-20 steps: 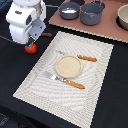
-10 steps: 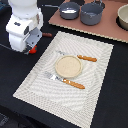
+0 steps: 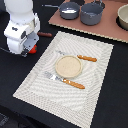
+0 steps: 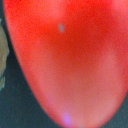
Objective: Place the fish, sausage, and tomato into the frying pan.
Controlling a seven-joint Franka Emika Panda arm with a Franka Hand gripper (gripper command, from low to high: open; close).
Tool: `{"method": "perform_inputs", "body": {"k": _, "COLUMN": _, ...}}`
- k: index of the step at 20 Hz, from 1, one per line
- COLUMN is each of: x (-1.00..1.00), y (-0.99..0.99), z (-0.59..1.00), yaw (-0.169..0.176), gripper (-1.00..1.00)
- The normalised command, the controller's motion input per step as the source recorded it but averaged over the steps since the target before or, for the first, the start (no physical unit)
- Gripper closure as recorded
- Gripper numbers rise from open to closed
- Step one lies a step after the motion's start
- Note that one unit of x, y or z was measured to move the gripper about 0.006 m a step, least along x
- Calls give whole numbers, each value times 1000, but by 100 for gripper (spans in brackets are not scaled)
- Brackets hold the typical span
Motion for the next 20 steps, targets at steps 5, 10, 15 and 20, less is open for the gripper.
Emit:
{"method": "perform_inputs", "body": {"k": 5, "x": 0, "y": 57, "z": -217, "yaw": 2, "gripper": 100}}
{"method": "perform_inputs", "body": {"k": 10, "x": 0, "y": 67, "z": -176, "yaw": 1, "gripper": 100}}
{"method": "perform_inputs", "body": {"k": 15, "x": 43, "y": 149, "z": 0, "yaw": 0, "gripper": 100}}
{"method": "perform_inputs", "body": {"k": 20, "x": 121, "y": 238, "z": 547, "yaw": 0, "gripper": 100}}
